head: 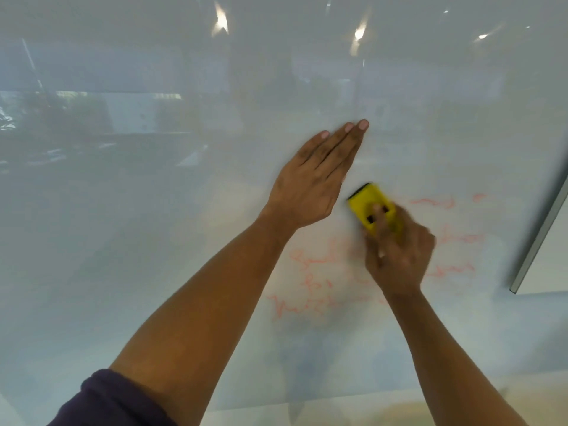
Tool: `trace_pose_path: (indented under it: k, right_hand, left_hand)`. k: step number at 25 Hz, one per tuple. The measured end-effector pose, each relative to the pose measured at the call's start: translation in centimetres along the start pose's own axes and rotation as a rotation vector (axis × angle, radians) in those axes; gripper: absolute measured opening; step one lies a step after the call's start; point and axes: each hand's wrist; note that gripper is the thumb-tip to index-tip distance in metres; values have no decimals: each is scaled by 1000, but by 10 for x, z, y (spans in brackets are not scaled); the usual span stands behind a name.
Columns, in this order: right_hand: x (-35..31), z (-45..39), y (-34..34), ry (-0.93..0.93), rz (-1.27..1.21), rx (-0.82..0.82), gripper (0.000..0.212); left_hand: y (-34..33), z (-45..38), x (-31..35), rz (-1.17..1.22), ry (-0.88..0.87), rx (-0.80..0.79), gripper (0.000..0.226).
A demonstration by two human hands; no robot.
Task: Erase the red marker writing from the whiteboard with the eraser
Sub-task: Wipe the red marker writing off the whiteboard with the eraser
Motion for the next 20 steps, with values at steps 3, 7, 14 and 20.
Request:
trace_pose_path:
  k: [3, 7, 14, 20]
  right_hand:
    - [2, -6, 2, -434, -46, -24, 47]
    - [34, 2, 1, -91, 11, -38, 48]
    - [61, 4, -7, -10, 39, -23, 50]
    - [68, 3, -7, -117, 25, -46, 51]
  left_hand:
    - [-5, -9, 8, 27, 13, -22, 59]
    - [-16, -11, 23, 29, 91, -15, 60]
    - [-38, -17, 50, 64, 25, -40, 59]
    - [-48, -21, 63, 96, 37, -40, 60]
Point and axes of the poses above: each hand's wrist, its own z-axis away from the middle knuckle, its own y-axis out of the back of the hand, x = y × z, and after that the axes turned 14 degrees about z, right-handed
